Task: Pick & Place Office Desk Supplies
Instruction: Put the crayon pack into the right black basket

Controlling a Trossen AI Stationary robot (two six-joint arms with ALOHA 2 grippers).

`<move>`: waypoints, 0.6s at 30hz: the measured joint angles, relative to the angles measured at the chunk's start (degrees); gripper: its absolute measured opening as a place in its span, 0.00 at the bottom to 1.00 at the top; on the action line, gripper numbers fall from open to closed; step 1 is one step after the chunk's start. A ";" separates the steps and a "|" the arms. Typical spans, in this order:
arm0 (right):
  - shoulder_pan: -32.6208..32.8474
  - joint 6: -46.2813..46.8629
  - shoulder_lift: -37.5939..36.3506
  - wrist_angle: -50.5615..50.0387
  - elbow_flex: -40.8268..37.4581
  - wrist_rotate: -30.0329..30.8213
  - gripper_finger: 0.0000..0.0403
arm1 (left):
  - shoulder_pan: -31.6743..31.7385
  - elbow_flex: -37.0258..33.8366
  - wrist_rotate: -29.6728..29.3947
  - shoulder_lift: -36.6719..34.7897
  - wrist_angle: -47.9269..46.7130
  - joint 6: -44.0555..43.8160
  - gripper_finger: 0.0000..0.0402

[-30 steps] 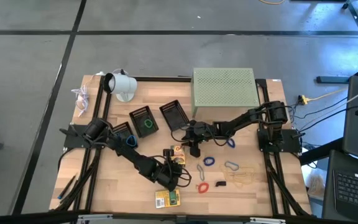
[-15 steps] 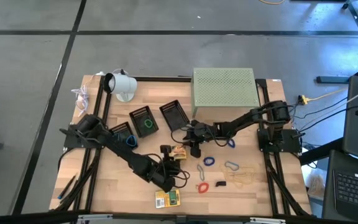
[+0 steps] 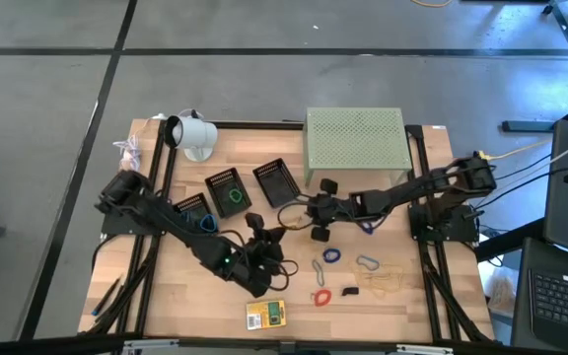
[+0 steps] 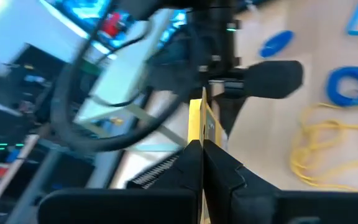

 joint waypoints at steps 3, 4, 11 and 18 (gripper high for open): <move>0.76 -1.05 -2.27 -3.86 0.00 3.92 0.33 | -0.02 0.02 -3.54 -1.01 0.14 1.97 0.00; 0.87 -1.36 -3.04 -4.96 0.00 4.62 0.33 | 0.04 0.02 -4.50 -1.26 0.12 2.53 0.00; 0.83 -1.92 -6.46 -11.58 0.00 10.99 0.33 | 2.03 0.06 -7.71 -1.59 0.13 6.40 0.00; 0.79 -2.02 -11.01 -16.53 0.00 13.59 0.33 | 7.55 0.08 -7.56 -1.58 -0.09 9.63 0.00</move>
